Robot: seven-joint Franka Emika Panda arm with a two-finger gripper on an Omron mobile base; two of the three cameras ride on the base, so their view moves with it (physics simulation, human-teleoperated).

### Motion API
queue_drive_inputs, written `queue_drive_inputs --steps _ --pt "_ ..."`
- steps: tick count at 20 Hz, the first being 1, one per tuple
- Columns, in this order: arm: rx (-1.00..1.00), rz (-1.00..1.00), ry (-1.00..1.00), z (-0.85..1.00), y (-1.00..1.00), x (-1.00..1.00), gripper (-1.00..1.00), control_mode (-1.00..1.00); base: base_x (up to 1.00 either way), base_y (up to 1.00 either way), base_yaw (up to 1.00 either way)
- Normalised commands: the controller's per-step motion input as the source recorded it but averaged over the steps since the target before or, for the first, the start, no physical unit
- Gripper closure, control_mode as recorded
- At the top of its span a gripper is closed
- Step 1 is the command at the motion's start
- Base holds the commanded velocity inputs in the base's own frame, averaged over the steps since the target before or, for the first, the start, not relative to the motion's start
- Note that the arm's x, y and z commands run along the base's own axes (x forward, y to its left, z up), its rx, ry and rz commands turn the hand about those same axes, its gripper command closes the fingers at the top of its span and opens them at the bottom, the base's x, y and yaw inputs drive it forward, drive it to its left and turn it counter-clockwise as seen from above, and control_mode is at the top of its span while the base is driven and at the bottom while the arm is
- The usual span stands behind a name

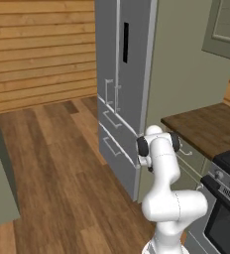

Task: Take a straw from the drawer in front and place it inside the glass cup on the dining counter.

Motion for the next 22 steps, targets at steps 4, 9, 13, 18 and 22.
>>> queue_drive_inputs --steps 4,9,13,18,22 --pt "0.14 0.0 -0.11 0.0 -0.63 0.12 -1.0 -1.0 0.0 0.0 0.0" --pt "0.17 0.0 -0.18 0.0 -0.64 0.04 -1.0 -1.0 0.0 0.0 0.0" --pt "0.13 0.0 -0.05 0.06 -0.67 0.0 -1.0 -1.0 0.0 0.0 0.0" --pt "0.04 0.0 0.0 0.19 -0.68 0.0 -1.0 -1.0 0.0 0.0 0.0" --pt "0.0 0.0 0.0 0.33 -0.54 0.0 -1.0 -1.0 0.0 0.0 0.0"
